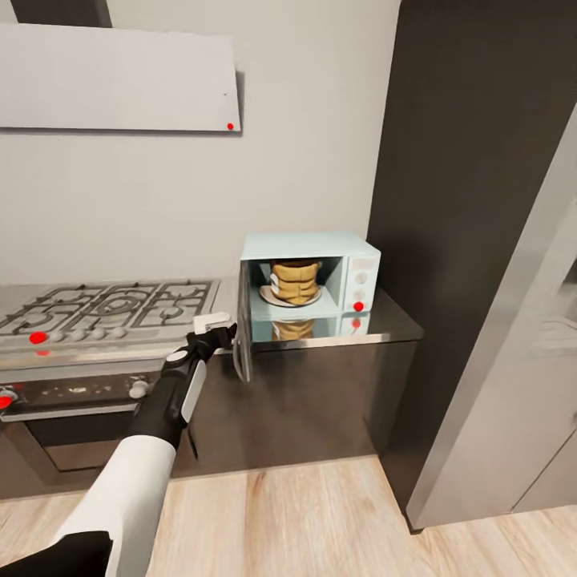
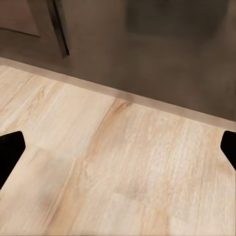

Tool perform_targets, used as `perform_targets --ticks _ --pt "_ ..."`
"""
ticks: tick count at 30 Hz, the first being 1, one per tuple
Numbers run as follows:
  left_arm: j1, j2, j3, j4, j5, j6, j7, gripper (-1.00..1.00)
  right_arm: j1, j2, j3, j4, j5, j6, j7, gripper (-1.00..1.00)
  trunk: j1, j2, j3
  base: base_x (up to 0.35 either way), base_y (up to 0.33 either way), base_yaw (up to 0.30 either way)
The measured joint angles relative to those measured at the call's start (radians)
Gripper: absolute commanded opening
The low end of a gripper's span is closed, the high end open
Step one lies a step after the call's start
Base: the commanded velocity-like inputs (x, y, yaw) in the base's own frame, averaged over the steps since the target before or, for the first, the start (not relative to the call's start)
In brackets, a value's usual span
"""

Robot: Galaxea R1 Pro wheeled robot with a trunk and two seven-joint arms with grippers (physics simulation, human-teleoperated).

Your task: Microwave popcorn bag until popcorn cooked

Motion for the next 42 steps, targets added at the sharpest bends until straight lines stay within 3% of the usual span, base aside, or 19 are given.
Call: perform_targets --ticks 7,21,32,42 --pt "0.003 -0.011 0.0 0.0 0.004 -0.001 0.001 1.0 0.003 0.0 0.024 0.002 -0.001 0.0 -0.005 1.0 0.0 0.0 0.0 0.017 -0.016 -0.115" --pt "0.006 -0.037 0.0 -0.001 0.007 -0.001 0.012 1.0 0.002 0.0 0.019 0.0 -0.012 0.001 -0.013 1.0 0.0 0.0 0.003 0.0 0.0 -0.298" --pt "0.008 -0.038 0.004 -0.001 0.011 -0.002 0.011 1.0 -0.005 0.0 0.01 0.0 -0.027 0.002 -0.071 1.0 0.0 0.0 0.009 0.0 0.0 -0.3" --pt "0.009 -0.038 0.005 -0.006 0.013 -0.002 0.01 1.0 -0.019 -0.001 0.012 0.037 -0.026 0.003 -0.073 1.0 0.0 0.0 0.011 0.021 -0.003 -0.029"
